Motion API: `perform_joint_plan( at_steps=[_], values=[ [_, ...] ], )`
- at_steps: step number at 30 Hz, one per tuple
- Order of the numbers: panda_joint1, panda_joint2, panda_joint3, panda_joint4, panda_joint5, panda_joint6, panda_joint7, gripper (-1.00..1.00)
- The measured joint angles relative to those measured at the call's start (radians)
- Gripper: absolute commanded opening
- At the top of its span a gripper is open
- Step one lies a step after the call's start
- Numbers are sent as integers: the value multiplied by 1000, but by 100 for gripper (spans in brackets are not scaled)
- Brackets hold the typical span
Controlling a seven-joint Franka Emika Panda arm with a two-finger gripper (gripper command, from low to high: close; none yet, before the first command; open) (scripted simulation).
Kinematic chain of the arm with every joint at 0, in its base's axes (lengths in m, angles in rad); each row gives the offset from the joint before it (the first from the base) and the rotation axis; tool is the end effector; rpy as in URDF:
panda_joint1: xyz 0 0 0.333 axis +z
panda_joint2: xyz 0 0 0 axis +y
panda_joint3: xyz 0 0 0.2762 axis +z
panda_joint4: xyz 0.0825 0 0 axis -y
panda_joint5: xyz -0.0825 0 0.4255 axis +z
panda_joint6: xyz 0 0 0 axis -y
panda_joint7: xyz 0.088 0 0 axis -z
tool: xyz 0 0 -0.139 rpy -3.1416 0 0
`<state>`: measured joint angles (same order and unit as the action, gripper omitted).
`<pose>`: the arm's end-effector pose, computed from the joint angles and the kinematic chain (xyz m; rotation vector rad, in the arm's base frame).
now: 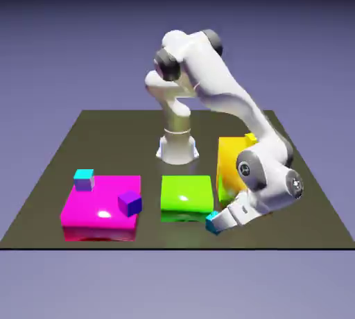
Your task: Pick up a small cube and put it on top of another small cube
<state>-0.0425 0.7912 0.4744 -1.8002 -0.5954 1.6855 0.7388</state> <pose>0.4963 0.1857 0.0286 2.4927 0.0369 -0.7068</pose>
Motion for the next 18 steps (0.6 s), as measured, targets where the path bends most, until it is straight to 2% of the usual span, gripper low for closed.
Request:
perform_joint_plan(
  at_steps=[1, 2, 4, 8, 10, 18],
  values=[
    [-9, 14, -11, -34, -17, 43, 12, 0],
    [-10, 15, -12, -36, -18, 47, 13, -100],
    [-10, 15, -12, -36, -17, 47, 13, -100],
    [18, -31, 40, 55, 61, -95, -63, -100],
    [-35, -88, 16, 72, 99, -104, -110, -100],
    [69, -378, 131, 41, 340, -351, 30, -100]
  ],
)
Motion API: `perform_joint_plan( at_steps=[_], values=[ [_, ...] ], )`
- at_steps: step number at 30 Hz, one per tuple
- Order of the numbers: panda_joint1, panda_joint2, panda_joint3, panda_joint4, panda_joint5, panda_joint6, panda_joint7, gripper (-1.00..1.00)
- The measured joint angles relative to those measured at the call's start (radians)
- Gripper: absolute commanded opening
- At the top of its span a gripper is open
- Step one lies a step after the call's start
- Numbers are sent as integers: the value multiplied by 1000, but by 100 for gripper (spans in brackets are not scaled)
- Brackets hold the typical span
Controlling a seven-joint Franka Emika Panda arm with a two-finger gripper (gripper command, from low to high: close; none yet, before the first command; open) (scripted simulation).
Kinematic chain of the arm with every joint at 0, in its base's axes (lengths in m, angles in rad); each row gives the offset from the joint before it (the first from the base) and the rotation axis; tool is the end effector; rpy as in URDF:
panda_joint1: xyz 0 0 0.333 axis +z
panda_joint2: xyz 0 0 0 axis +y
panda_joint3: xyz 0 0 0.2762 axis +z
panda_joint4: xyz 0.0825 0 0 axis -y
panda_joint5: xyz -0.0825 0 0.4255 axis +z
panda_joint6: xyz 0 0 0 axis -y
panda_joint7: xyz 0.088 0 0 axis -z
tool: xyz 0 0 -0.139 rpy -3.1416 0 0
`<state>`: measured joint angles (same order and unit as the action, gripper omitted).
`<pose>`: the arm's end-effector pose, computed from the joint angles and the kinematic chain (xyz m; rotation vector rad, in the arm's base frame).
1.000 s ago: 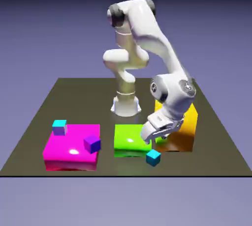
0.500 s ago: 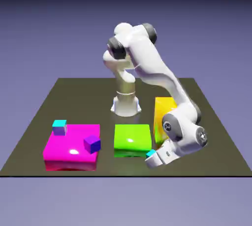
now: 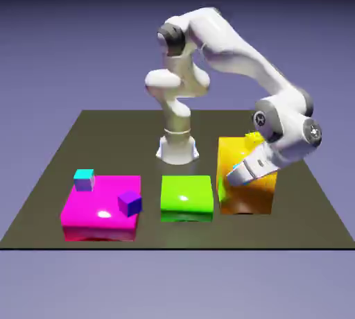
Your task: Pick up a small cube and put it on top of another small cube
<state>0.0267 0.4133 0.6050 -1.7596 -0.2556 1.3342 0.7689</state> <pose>0.4675 0.2871 0.2551 2.5338 -0.0567 -0.7480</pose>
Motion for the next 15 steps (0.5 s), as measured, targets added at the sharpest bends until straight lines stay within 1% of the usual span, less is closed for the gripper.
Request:
perform_joint_plan(
  at_steps=[4, 6, 12, 13, 15],
  values=[
    [51, -145, 57, -16, 120, -123, 69, -100],
    [57, -173, 65, -17, 143, -145, 78, -100],
    [30, -240, 60, -235, 161, 19, 52, -100],
    [29, -243, 59, -243, 162, 26, 51, 100],
    [29, -243, 59, -243, 160, 26, 50, 100]
  ],
)
